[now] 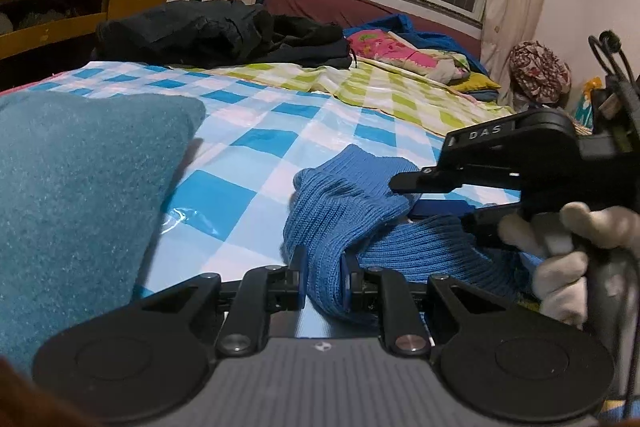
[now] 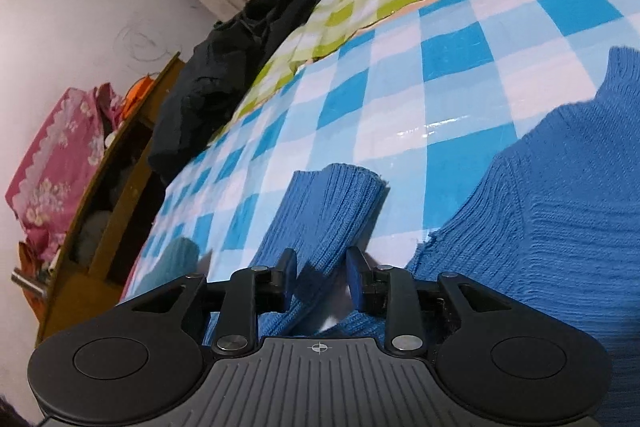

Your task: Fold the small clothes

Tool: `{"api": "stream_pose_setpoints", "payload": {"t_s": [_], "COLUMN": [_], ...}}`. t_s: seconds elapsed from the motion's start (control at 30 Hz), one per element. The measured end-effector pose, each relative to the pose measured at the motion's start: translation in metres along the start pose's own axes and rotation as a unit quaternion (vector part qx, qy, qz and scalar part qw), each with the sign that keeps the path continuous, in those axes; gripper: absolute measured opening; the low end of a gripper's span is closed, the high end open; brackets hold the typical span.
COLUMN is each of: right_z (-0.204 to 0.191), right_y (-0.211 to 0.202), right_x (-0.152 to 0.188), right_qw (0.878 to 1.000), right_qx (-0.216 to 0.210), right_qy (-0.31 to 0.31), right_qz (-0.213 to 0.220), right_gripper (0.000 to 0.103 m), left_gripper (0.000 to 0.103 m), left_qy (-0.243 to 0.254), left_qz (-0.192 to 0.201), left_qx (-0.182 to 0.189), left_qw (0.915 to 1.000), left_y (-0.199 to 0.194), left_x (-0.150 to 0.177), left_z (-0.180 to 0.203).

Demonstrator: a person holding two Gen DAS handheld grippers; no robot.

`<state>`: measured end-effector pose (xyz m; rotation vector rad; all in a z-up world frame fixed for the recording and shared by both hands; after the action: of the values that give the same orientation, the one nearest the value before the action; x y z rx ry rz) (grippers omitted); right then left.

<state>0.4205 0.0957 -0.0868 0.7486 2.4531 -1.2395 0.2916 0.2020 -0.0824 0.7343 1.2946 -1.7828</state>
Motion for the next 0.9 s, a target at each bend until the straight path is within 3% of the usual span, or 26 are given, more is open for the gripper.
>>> {"api": "stream_pose_setpoints", "payload": {"t_s": [0.07,0.2,0.3,0.43,0.6,0.9], "right_z": [-0.002,-0.004,-0.008,-0.011,-0.005,0.032], "right_y": [0.001,0.003,-0.004,-0.023,-0.058,-0.122], "right_x": [-0.002,-0.006,-0.009,-0.021,-0.043,-0.076], "right_qw": [1.000,1.000,1.000,0.998,0.996,0.990], "right_qx": [0.003,0.012,0.012,0.013,0.020,0.040], "right_qy": [0.000,-0.002,-0.011,-0.031,-0.040,-0.029], "right_qz": [0.004,0.007,0.019,0.045,0.079,0.129], "right_gripper": [0.028,0.013,0.009,0.008,0.008,0.008], "left_gripper": [0.024,0.024,0.024,0.027,0.047,0.049], "left_qy": [-0.002,0.000,-0.001,0.001,0.013,0.055], "left_qz": [0.000,0.000,0.000,0.005,0.018,0.016], "left_qx": [0.002,0.002,0.003,0.010,0.023,0.037], "left_qw": [1.0000,1.0000,1.0000,0.9999,0.9995,0.9977], "left_y": [0.000,0.000,0.001,-0.002,-0.009,-0.011], "left_x": [0.000,0.000,0.000,-0.001,-0.005,0.004], "left_z": [-0.001,-0.001,0.000,0.004,0.015,0.044]}}
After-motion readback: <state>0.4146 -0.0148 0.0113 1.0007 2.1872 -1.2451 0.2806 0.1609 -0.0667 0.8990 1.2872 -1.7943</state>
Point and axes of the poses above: each gripper's, at about its wrist camera, not at the fingertips, and y roughly the way its jaws point, z to its right, x to its underside, the point moved 10 cm from there along y, roughly the way its jaws point, and after that the axes turned 8 degrees about x, right-handed, at the moved point
